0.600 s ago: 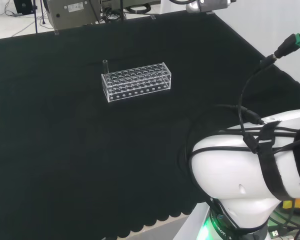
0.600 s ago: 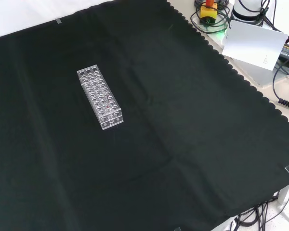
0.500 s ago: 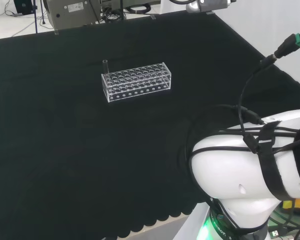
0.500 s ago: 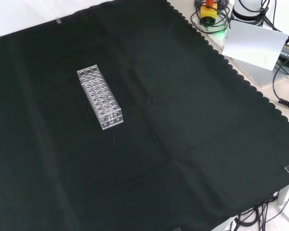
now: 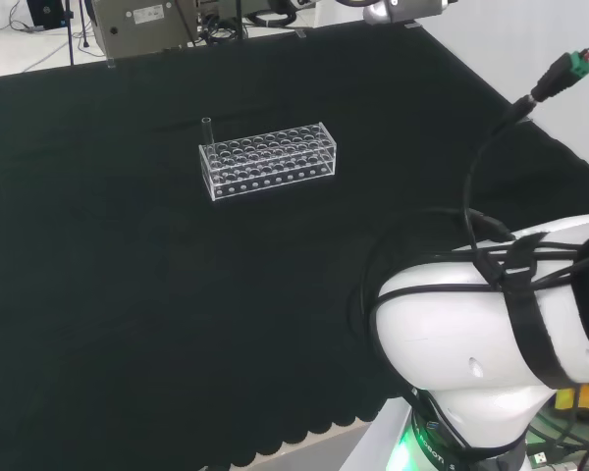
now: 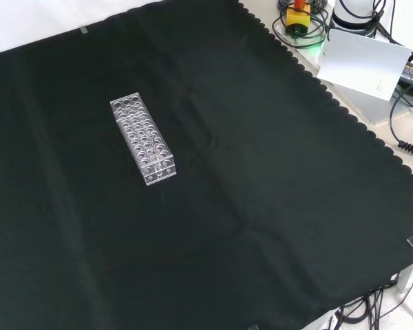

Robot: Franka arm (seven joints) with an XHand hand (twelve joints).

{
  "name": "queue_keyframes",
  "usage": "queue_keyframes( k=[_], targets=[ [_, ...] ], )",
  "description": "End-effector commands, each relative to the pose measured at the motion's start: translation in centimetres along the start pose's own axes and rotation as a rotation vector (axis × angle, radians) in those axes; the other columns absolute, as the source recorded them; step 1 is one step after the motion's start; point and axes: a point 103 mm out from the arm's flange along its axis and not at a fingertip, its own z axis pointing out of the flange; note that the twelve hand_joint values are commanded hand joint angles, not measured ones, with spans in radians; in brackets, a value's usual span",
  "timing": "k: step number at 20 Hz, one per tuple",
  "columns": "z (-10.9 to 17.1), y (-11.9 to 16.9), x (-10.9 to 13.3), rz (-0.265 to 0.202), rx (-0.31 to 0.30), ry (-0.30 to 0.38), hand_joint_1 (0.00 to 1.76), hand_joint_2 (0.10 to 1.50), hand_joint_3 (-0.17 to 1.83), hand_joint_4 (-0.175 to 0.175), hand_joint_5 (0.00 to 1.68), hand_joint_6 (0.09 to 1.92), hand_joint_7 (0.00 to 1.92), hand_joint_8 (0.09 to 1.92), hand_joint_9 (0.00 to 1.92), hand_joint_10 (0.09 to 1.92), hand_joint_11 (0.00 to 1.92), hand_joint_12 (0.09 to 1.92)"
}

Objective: Pick up the test tube.

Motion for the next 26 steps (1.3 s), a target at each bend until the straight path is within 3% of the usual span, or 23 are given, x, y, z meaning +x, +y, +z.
queue_keyframes(
  k=[1, 5, 9, 18, 26],
  targets=[
    [0.9, 3.0, 0.3, -0.049, 0.032, 0.004, 0.58, 0.77, 0.4, -0.037, 0.07, 0.09, 0.0, 0.49, 0.0, 0.63, 0.0, 1.31],
    [1.6, 5.4, 0.2, -0.074, 0.053, 0.011, 0.61, 0.76, 0.41, -0.058, 0.18, 0.09, 0.02, 0.75, 0.0, 0.83, 0.0, 1.43],
    [2.5, 7.9, -0.1, -0.081, 0.07, 0.017, 0.67, 0.76, 0.43, -0.079, 0.29, 0.09, 0.11, 0.85, 0.09, 0.94, 0.02, 1.56],
    [5.6, 13.6, -0.3, -0.11, 0.131, 0.057, 0.74, 0.75, 0.53, -0.119, 0.43, 0.09, 0.32, 0.9, 0.34, 0.91, 0.25, 1.49],
    [9.4, 18.1, 0.7, -0.123, 0.226, 0.073, 0.78, 0.73, 0.61, -0.141, 0.5, 0.14, 0.49, 0.9, 0.52, 0.86, 0.38, 1.44]
  ],
)
